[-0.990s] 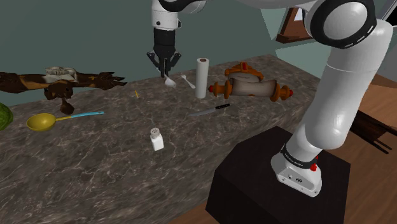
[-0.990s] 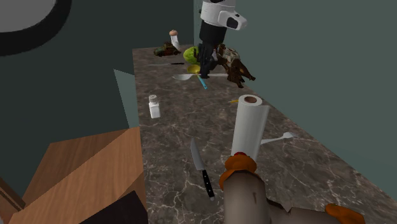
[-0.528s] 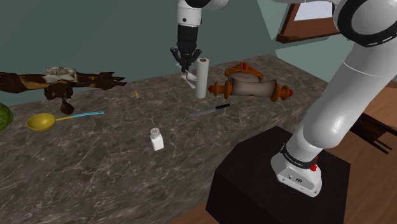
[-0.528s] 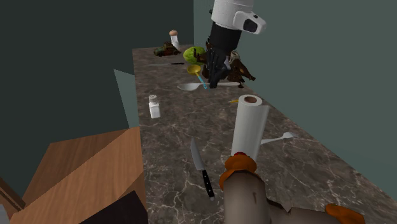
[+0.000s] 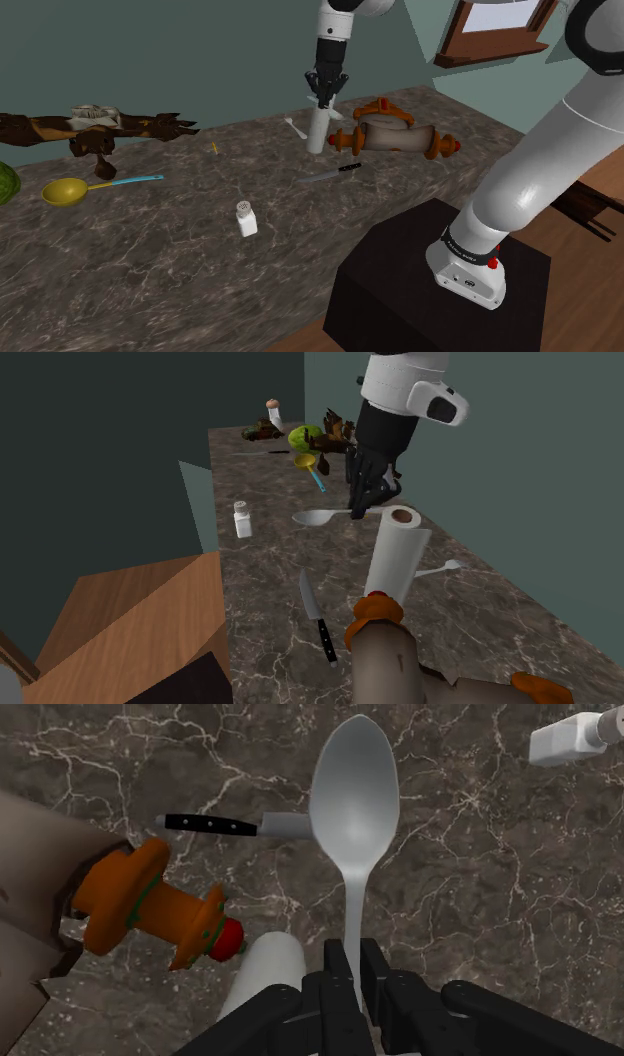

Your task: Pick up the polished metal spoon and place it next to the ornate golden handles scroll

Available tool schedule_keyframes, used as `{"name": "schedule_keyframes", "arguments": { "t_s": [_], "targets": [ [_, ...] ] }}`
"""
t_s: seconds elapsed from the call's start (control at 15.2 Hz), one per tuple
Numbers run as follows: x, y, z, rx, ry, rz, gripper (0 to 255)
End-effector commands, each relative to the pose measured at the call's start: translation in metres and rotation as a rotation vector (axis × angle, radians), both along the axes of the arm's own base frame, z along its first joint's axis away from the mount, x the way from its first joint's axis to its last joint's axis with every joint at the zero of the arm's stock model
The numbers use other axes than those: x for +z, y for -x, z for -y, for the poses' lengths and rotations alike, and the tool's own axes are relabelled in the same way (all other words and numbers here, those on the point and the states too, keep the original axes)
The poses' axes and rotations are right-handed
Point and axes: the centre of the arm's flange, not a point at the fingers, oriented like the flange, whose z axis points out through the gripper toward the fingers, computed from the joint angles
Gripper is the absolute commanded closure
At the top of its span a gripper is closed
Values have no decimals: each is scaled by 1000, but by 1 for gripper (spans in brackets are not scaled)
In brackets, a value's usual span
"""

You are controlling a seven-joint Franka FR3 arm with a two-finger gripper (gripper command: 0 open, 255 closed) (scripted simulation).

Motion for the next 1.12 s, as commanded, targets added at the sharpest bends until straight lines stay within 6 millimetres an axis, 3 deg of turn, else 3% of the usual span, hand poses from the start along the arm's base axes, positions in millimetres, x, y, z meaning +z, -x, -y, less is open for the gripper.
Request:
{"name": "schedule_keyframes", "arguments": {
  "t_s": [0.0,1.06],
  "targets": [
    [0,12,27,1,-1,0,255],
    [1,95,221,1,-1,0,255]
  ]
}}
